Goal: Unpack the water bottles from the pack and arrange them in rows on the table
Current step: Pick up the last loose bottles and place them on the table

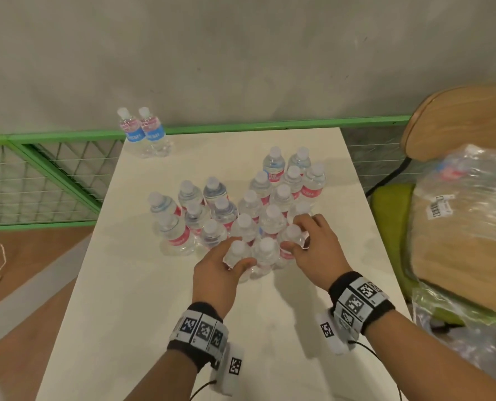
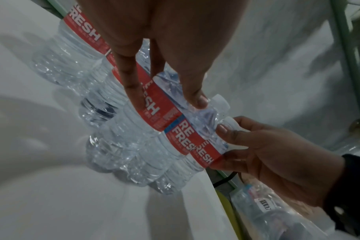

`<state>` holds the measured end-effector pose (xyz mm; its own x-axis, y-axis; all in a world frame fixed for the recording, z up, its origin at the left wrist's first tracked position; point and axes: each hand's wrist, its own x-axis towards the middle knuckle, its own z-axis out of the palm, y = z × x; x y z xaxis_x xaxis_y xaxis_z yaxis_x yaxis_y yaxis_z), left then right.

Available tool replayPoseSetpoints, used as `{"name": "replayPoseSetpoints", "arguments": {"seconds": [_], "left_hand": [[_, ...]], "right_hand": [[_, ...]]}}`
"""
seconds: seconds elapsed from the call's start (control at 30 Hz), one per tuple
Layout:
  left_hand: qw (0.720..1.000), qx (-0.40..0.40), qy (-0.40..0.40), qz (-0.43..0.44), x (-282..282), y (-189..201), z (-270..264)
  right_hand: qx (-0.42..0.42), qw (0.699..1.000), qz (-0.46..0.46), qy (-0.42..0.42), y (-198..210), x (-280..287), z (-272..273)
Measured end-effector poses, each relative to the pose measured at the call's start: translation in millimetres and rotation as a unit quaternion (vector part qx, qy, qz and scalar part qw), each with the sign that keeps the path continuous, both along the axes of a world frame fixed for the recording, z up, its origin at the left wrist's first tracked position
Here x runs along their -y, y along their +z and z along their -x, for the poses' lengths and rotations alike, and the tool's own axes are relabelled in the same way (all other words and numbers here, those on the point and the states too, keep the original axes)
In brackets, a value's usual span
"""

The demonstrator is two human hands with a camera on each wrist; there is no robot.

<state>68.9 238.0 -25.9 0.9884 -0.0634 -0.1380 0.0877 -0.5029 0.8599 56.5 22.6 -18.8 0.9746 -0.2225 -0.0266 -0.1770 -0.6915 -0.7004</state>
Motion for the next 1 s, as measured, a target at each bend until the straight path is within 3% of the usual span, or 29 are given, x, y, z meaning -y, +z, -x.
{"name": "replayPoseSetpoints", "arguments": {"seconds": [0.23,0.53,0.73,0.87,1.0], "left_hand": [[1.0,0.005,-0.003,-0.004,5,-4,-5],[0.993,0.062,-0.082,-0.06,-10,-8,21],[0.989,0.147,0.009,-0.035,6,30,30],[0.976,0.178,-0.124,0.004,63,74,29],[0.95,0.085,-0.302,0.001,153,70,35]], "right_hand": [[0.013,1.0,-0.007,-0.025,0,2,-1],[-0.011,1.0,-0.021,0.005,6,11,9],[-0.024,0.998,-0.065,0.005,20,60,63],[-0.088,0.995,-0.049,-0.02,22,123,116],[-0.187,0.977,-0.023,-0.097,18,206,149]]}}
